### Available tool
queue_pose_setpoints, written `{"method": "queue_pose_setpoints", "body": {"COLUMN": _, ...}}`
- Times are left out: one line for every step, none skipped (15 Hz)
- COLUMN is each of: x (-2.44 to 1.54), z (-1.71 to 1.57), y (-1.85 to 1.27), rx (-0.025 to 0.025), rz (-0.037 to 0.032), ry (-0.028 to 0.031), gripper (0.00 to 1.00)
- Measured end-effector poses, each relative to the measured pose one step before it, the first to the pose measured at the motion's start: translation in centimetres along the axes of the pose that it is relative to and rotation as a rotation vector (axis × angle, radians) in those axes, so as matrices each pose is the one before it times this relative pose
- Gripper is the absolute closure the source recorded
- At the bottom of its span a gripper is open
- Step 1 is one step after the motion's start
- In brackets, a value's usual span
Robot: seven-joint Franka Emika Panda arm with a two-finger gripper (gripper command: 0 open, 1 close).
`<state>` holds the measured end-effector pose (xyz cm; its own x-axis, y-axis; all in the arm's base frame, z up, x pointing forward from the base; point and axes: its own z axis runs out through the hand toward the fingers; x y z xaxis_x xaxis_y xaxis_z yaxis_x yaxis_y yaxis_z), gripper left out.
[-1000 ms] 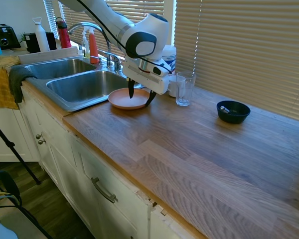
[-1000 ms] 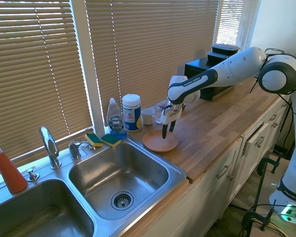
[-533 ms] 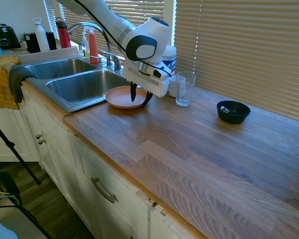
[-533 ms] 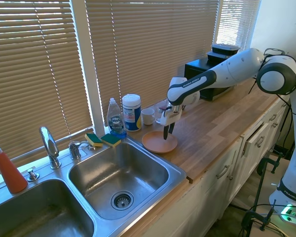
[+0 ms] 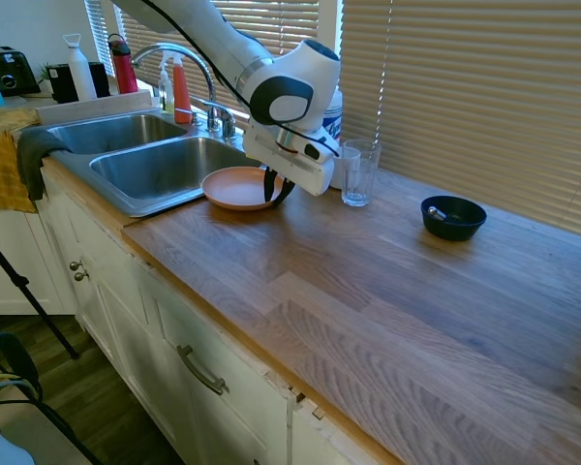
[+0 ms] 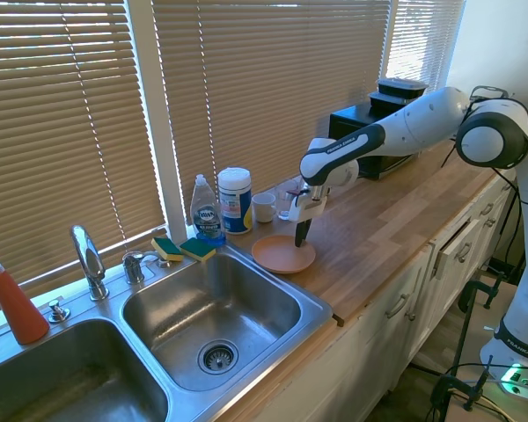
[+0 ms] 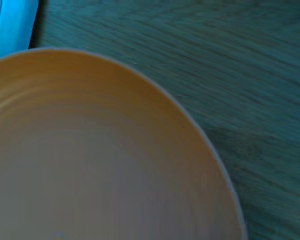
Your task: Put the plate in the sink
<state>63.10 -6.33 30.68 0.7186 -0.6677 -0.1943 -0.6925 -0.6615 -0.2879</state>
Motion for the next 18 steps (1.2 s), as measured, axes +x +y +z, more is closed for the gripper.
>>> {"method": "queue_pose_setpoints", "body": {"x": 0.073, "z": -0.025, "y": 0.024, "rx": 0.01273, "rz": 0.00282, "ry": -0.00162, "gripper": 1.0}}
{"method": "queue_pose_setpoints", "body": {"x": 0.098, "z": -0.001, "y": 0.086, "rx": 0.01224, "rz": 0.00061, "ry": -0.0035, "gripper": 1.0}}
{"method": "queue_pose_setpoints", "body": {"x": 0.131, "z": 0.007, "y": 0.176, "rx": 0.01356, "rz": 0.00015, "ry": -0.00678, "gripper": 1.0}}
{"method": "queue_pose_setpoints", "body": {"x": 0.151, "z": 0.032, "y": 0.254, "rx": 0.01511, "rz": -0.0019, "ry": -0.01049, "gripper": 1.0}}
{"method": "queue_pose_setpoints", "body": {"x": 0.125, "z": 0.04, "y": 0.216, "rx": 0.01363, "rz": -0.00092, "ry": -0.00936, "gripper": 1.0}}
{"method": "queue_pose_setpoints", "body": {"x": 0.149, "z": -0.004, "y": 0.242, "rx": 0.01199, "rz": -0.00407, "ry": -0.00757, "gripper": 1.0}}
{"method": "queue_pose_setpoints", "body": {"x": 0.071, "z": -0.02, "y": 0.184, "rx": 0.0118, "rz": -0.00413, "ry": -0.00999, "gripper": 1.0}}
{"method": "queue_pose_setpoints", "body": {"x": 0.086, "z": 0.019, "y": 0.216, "rx": 0.01567, "rz": -0.00638, "ry": -0.01187, "gripper": 1.0}}
{"method": "queue_pose_setpoints", "body": {"x": 0.107, "z": -0.001, "y": 0.279, "rx": 0.0165, "rz": -0.00621, "ry": -0.01362, "gripper": 1.0}}
{"method": "queue_pose_setpoints", "body": {"x": 0.035, "z": 0.022, "y": 0.259, "rx": 0.01183, "rz": -0.00607, "ry": -0.01644, "gripper": 1.0}}
{"method": "queue_pose_setpoints", "body": {"x": 0.048, "z": 0.015, "y": 0.257, "rx": 0.0107, "rz": -0.0048, "ry": -0.01365, "gripper": 1.0}}
{"method": "queue_pose_setpoints", "body": {"x": 0.03, "z": -0.029, "y": 0.141, "rx": 0.0103, "rz": -0.0033, "ry": -0.00842, "gripper": 1.0}}
{"method": "queue_pose_setpoints", "body": {"x": -0.066, "z": 0.032, "y": 0.024, "rx": 0.00579, "rz": -0.00398, "ry": -0.00897, "gripper": 1.0}}
{"method": "queue_pose_setpoints", "body": {"x": -0.103, "z": -0.037, "y": -0.064, "rx": 0.00595, "rz": -0.00414, "ry": -0.00668, "gripper": 1.0}}
{"method": "queue_pose_setpoints", "body": {"x": -0.255, "z": -0.227, "y": -0.219, "rx": 0.00443, "rz": -0.00462, "ry": -0.00866, "gripper": 1.0}}
{"method": "queue_pose_setpoints", "body": {"x": -0.28, "z": -0.427, "y": -0.329, "rx": 0.00448, "rz": -0.00545, "ry": -0.00227, "gripper": 1.0}}
{"method": "queue_pose_setpoints", "body": {"x": -0.38, "z": -0.61, "y": -0.421, "rx": 0.00632, "rz": -0.00685, "ry": -0.0033, "gripper": 1.0}}
{"method": "queue_pose_setpoints", "body": {"x": -0.531, "z": -0.684, "y": -0.598, "rx": 0.00789, "rz": -0.00701, "ry": -0.00474, "gripper": 1.0}}
